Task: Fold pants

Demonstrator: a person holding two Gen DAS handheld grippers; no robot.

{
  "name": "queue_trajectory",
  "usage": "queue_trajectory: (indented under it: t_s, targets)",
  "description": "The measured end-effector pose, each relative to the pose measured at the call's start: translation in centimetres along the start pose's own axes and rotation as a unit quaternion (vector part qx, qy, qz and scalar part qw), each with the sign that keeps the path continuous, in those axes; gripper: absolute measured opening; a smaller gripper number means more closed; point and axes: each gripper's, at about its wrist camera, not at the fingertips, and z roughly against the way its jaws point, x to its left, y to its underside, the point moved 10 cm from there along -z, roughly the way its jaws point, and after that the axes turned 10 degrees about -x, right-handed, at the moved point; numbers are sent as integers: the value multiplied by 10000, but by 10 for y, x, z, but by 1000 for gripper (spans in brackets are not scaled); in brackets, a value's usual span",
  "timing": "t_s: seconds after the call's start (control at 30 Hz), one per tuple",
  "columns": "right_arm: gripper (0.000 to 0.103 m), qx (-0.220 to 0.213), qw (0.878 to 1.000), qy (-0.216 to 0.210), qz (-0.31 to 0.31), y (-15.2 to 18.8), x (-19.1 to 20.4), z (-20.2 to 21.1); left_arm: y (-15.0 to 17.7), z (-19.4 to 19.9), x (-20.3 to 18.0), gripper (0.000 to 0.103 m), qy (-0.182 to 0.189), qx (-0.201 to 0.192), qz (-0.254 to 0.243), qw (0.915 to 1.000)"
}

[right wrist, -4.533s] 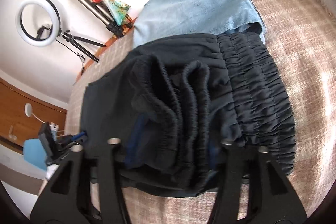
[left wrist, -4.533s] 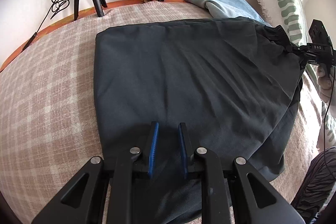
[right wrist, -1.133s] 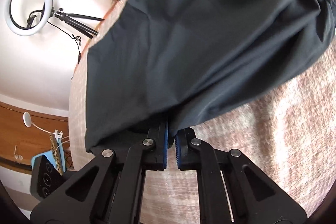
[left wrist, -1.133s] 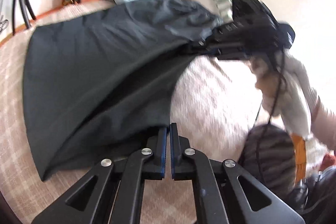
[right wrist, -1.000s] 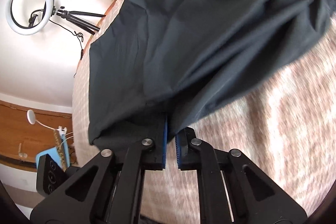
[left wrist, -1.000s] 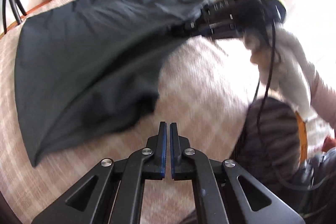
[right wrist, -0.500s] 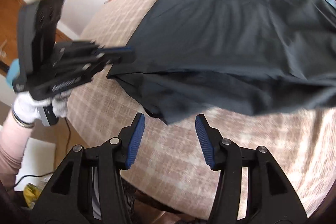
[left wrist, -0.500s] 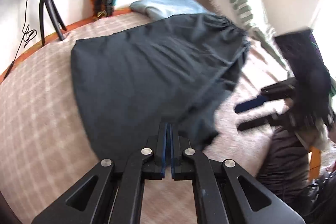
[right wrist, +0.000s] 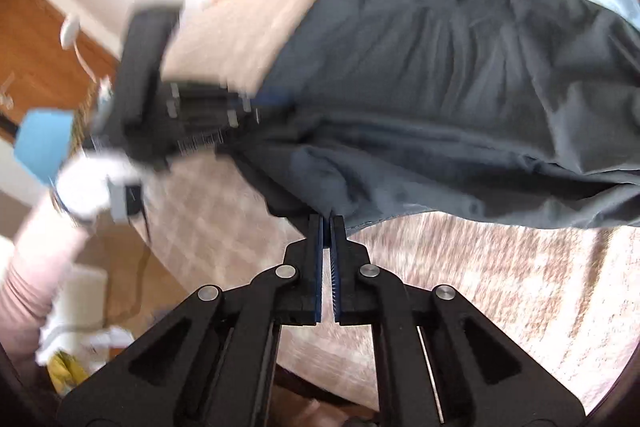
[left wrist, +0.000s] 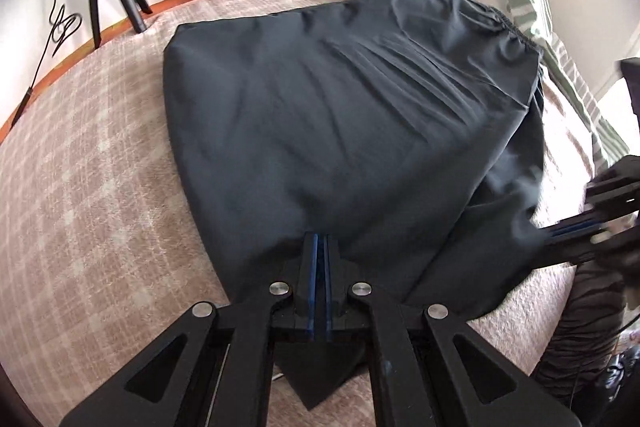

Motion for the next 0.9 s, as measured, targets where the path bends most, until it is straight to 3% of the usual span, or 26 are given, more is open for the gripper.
queue_trajectory:
  t_s: [0.13, 0.23, 0.33, 0.47, 0.53, 0.67, 0.83, 0.9]
  targets:
    - [4, 407, 9982, 168, 415, 28, 0, -10, 0, 1, 6, 0, 139, -57, 76, 9999]
    - [4, 349, 9987, -259, 249, 23, 1, 9, 0, 7, 9, 0, -98, -110, -64, 9999]
    - [5, -171, 9993, -314, 74, 0, -15, 37, -5, 19, 3, 0, -87, -298, -66, 9995]
    - [7, -697, 9970, 158, -291, -36, -48, 47, -13, 34, -29, 0, 386, -620, -234, 9971]
    - [7, -807, 9951, 420, -374, -47, -60, 38, -12, 33, -56, 0, 692, -552, -463, 9950]
    - [8, -746, 9937, 519, -658, -56, -84, 16, 2, 19, -99, 0, 1138, -237, -919, 9890]
    - [9, -408, 9913, 1109, -577, -48, -114, -2, 36, 2, -117, 0, 1156, 266, -1319, 9841]
    - [7, -378, 9912, 1062, -697, -44, -125, -1, 41, 5, -118, 0, 1332, 176, -1139, 9844]
